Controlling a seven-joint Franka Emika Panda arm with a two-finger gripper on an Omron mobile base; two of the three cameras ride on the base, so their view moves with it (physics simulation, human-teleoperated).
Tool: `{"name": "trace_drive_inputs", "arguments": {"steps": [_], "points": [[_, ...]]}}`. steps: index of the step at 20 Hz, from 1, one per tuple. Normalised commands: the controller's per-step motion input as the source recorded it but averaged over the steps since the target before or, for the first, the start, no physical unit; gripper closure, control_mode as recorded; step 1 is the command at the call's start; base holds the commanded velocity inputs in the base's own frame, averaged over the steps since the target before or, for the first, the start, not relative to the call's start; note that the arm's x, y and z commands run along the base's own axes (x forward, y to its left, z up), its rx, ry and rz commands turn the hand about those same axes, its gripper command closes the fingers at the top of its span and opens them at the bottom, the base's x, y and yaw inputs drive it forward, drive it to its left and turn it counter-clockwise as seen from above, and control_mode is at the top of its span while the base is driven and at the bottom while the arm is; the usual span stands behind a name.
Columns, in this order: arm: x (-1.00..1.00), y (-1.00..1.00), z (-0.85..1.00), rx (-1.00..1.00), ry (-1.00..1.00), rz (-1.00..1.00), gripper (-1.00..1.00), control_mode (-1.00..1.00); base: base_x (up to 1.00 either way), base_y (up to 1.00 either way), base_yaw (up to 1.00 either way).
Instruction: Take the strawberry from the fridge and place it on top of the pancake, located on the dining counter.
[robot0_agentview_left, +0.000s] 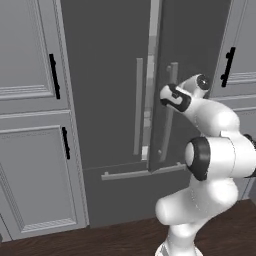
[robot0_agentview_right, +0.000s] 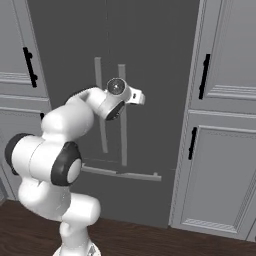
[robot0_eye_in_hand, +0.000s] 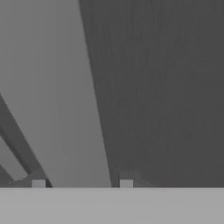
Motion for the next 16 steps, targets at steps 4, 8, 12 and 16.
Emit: {"name": "trace_drive_inputs", "arguments": {"steps": [4, 8, 12, 16], "points": [[-1.0, -0.96, 0.0, 0.13, 0.0, 0.0, 1.0, -1.0, 0.0, 0.0, 0.0], [-1.0, -0.96, 0.18, 0.02, 0.0, 0.01, 1.0, -1.0, 0.0, 0.0, 0.0], [-0.89, -0.93, 0.05, 0.0, 0.01, 0.05, 1.0, -1.0, 0.0, 0.0, 0.0], [-0.53, -0.81, -0.01, -0.05, 0.04, 0.08, 1.0, -1.0, 0.0, 0.0, 0.0]]}}
